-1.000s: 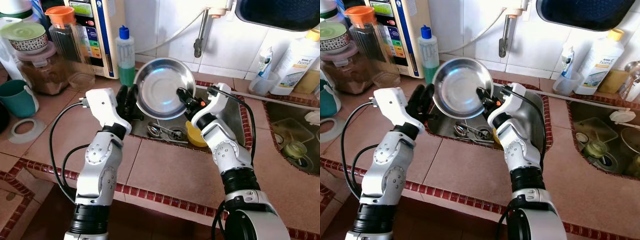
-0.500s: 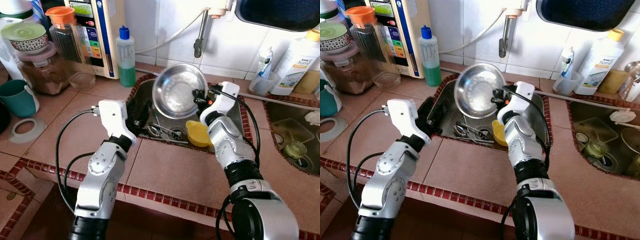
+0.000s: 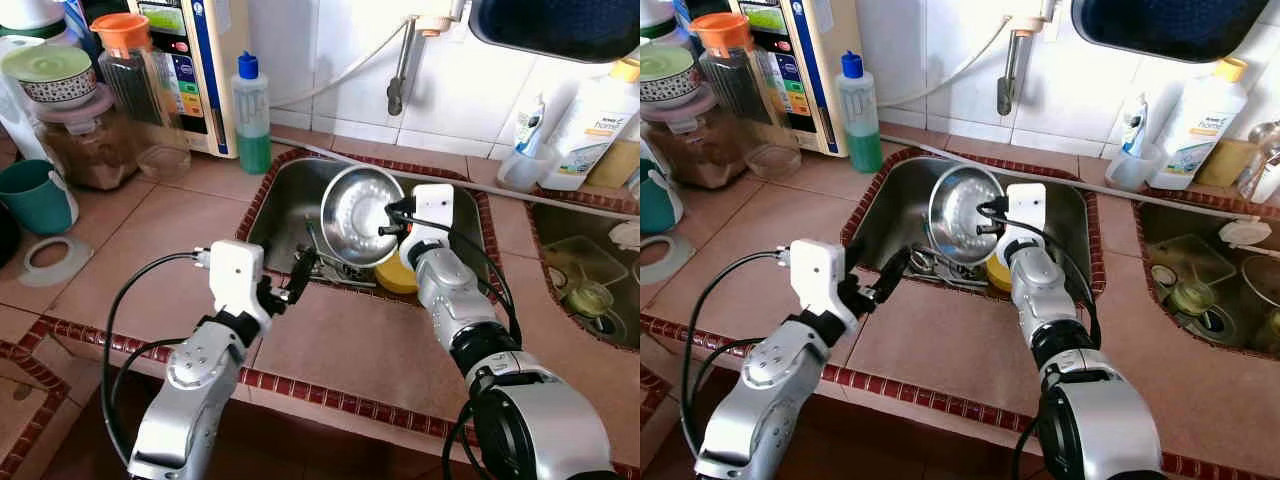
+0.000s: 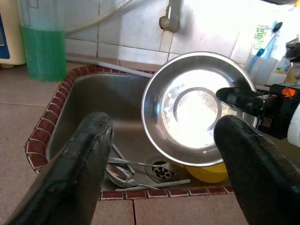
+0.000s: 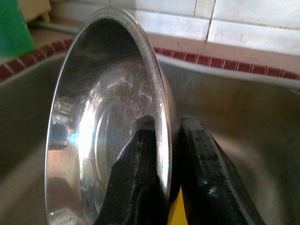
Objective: Kitchen organization
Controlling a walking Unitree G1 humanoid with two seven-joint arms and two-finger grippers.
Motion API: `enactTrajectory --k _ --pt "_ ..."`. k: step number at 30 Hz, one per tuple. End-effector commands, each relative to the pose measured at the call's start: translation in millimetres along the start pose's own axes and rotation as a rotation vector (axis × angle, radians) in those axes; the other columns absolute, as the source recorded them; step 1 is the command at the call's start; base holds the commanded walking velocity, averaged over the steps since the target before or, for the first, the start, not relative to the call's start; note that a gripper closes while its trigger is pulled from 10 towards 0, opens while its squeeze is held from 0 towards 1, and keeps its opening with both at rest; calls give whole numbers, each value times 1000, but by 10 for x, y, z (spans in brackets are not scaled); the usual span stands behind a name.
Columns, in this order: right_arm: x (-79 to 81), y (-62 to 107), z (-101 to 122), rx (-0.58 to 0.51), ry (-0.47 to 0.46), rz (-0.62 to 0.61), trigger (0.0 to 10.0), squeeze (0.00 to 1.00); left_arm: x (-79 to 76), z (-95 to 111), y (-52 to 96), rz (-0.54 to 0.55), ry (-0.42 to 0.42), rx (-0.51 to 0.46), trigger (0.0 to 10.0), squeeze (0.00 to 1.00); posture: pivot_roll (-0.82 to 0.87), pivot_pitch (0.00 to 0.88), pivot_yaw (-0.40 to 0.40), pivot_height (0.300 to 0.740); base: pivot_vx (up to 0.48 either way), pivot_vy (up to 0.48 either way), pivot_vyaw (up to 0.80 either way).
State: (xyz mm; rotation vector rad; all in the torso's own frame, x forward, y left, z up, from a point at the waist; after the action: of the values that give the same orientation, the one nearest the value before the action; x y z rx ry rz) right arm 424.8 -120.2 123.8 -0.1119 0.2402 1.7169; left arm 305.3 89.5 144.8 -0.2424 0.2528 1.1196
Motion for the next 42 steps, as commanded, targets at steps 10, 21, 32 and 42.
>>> enactTrajectory --k 10,21,32,42 --pt "24 22 -151 61 14 10 10000 0 26 -74 146 8 -43 41 10000 1000 168 47 -18 740 0 0 0" --pt "-12 48 -282 122 -53 4 10000 1000 53 -100 159 17 -99 62 10000 4 170 41 -22 740 0 0 0" --pt "-29 78 -361 143 -69 0 10000 1000 49 -99 158 13 -110 62 10000 0 170 37 -21 740 0 0 0" --pt "39 84 -419 195 -91 52 10000 1000 43 -112 152 15 -120 66 10000 0 169 40 -23 740 0 0 0"
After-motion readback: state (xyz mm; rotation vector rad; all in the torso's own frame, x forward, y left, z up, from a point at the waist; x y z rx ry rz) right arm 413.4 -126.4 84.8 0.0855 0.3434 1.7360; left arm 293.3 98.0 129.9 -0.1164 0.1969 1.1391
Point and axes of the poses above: a point about 5 cm out from each wrist's last joint towards the gripper, its own y axis pointing back from the gripper into the wrist, its own z axis along the axis of the wrist's last joint, x = y × z, the point moved 4 cm from there along -y, pointing out of the wrist towards the gripper, and after that the axes turned 13 degrees about y, right-handed, at the moved point
